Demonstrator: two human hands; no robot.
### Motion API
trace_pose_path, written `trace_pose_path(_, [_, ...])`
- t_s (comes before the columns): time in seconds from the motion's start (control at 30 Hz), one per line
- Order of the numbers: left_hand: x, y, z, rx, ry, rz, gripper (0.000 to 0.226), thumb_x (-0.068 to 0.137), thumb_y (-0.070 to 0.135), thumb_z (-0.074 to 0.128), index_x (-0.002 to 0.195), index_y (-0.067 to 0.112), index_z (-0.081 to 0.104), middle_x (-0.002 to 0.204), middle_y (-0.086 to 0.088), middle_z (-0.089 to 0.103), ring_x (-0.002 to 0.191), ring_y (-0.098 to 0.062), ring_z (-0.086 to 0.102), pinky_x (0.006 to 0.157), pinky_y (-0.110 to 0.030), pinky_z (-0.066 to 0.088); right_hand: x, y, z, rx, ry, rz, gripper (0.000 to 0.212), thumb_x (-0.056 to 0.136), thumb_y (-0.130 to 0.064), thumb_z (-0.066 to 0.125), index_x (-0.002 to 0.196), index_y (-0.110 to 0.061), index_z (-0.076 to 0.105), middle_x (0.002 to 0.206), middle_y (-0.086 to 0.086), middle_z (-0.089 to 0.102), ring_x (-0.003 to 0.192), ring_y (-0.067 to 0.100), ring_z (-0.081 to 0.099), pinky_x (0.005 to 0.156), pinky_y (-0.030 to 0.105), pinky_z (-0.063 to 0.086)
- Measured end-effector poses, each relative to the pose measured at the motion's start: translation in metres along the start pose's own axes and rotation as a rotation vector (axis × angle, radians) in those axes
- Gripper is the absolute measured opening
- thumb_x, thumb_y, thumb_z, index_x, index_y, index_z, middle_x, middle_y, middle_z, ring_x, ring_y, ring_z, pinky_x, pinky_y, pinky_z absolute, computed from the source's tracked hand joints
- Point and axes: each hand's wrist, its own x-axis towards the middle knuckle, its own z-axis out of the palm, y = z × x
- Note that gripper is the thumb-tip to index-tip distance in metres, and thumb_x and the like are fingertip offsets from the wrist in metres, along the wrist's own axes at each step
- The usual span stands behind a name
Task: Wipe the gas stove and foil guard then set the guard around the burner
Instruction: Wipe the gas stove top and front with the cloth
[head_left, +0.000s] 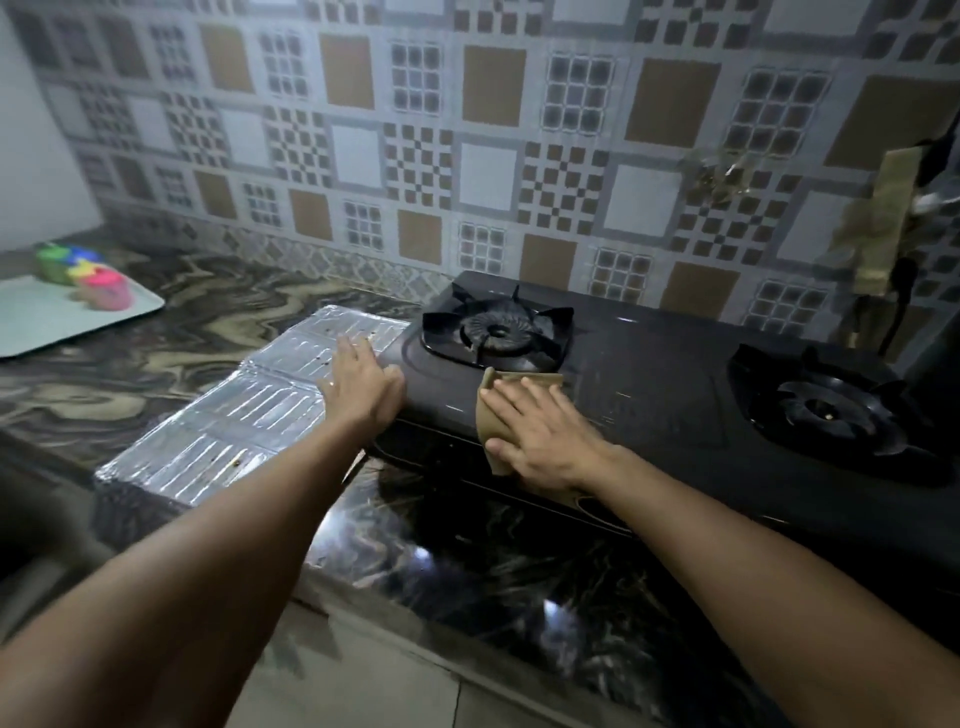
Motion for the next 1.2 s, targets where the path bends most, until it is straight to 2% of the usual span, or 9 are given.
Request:
trace_pose_path(0.07, [0.001,-0.017,-0.011,-0.222,-0.02,-0.152,0.046,0.079,0.03,0.033,0.102,-0.004,0.053,0.124,-0.031,0.047,0.108,-0.04,0.048,0.091,-0.045,0.039,0.027,-0.017,0.0,0.018,0.011,-0.037,0.068,0.097,-0.053,0.034,0.154,-0.028,0.006,0.162,-0.002,0.006,0.148,0.028,0.004,0.119,0.052,0.005])
trace_pose_path(0.13, [0.0,-0.031,-0.017,-0.43,-0.074,-0.214,0.025,0.087,0.021,0.035,0.073,0.005,0.048,0.097,-0.034,0.049,0.083,-0.029,0.042,0.071,-0.038,0.031,0.051,-0.033,0.001,0.019,0.016,-0.073,0.068,0.096,-0.052,0.036,0.153,-0.028,0.007,0.161,-0.001,0.008,0.148,0.029,0.005,0.119,0.051,0.006])
trace_pose_path(0.37, [0.0,-0.068,-0.022,-0.888,-0.412,-0.412,0.015,0.092,0.024,0.032,0.079,0.023,0.038,0.118,-0.005,0.065,0.1,-0.021,0.05,0.069,-0.032,0.029,0.122,-0.086,-0.001,0.051,-0.011,-0.112,0.068,0.098,-0.052,0.032,0.154,-0.027,0.004,0.163,0.001,0.001,0.149,0.03,-0.001,0.12,0.051,0.001])
trace_pose_path(0.53, [0.004,-0.082,-0.022,-0.936,-0.397,-0.423,0.012,0.09,0.02,0.03,0.082,0.021,0.039,0.115,-0.012,0.068,0.098,-0.025,0.053,0.072,-0.035,0.033,0.162,-0.11,-0.002,-0.017,0.02,-0.155,0.053,0.092,-0.053,0.031,0.138,-0.026,0.037,0.149,0.004,0.03,0.136,0.032,0.023,0.112,0.055,0.02])
trace_pose_path(0.67, [0.006,-0.082,-0.023,-0.877,-0.336,-0.43,0.015,0.093,0.022,0.03,0.086,0.02,0.043,0.11,-0.014,0.064,0.097,-0.026,0.051,0.079,-0.037,0.033,0.161,-0.112,-0.001,-0.036,0.036,-0.18,0.042,0.094,-0.05,0.032,0.127,-0.028,0.046,0.139,0.002,0.039,0.13,0.03,0.028,0.109,0.054,0.024])
trace_pose_path(0.8, [0.013,-0.065,-0.023,-0.796,-0.184,-0.325,0.021,0.097,0.021,0.031,0.085,0.015,0.047,0.106,-0.016,0.057,0.096,-0.025,0.047,0.069,-0.035,0.034,0.135,-0.102,0.004,-0.024,0.044,-0.22,0.056,0.098,-0.038,0.04,0.149,-0.029,0.018,0.16,0.0,0.011,0.147,0.031,0.006,0.118,0.052,0.012])
trace_pose_path(0.93, [0.01,-0.033,-0.02,-0.396,-0.054,-0.09,0.03,0.085,0.03,0.027,0.068,0.011,0.043,0.084,-0.024,0.047,0.084,-0.027,0.044,0.072,-0.041,0.033,0.088,-0.071,0.008,-0.004,0.068,-0.147,0.07,0.097,-0.038,0.044,0.154,-0.03,0.004,0.163,-0.002,0.003,0.149,0.03,0.003,0.121,0.047,0.006])
trace_pose_path(1.03, [0.002,-0.009,-0.009,-0.198,0.005,0.018,0.043,0.079,0.036,0.027,0.091,0.009,0.058,0.111,-0.02,0.061,0.102,-0.035,0.053,0.09,-0.045,0.04,0.043,-0.035,0.012,-0.029,0.105,-0.1,0.071,0.096,-0.045,0.044,0.154,-0.03,0.006,0.163,-0.002,0.006,0.149,0.028,0.007,0.121,0.044,0.008])
trace_pose_path(1.2, [-0.031,0.045,0.026,0.061,-0.069,0.333,0.063,0.09,0.036,0.025,0.145,0.01,0.039,0.154,-0.007,0.034,0.146,-0.022,0.022,0.12,-0.046,0.008,-0.043,0.032,0.017,-0.081,0.12,-0.001,0.071,0.096,-0.052,0.04,0.154,-0.029,0.007,0.162,-0.001,0.011,0.149,0.027,0.01,0.12,0.042,0.009])
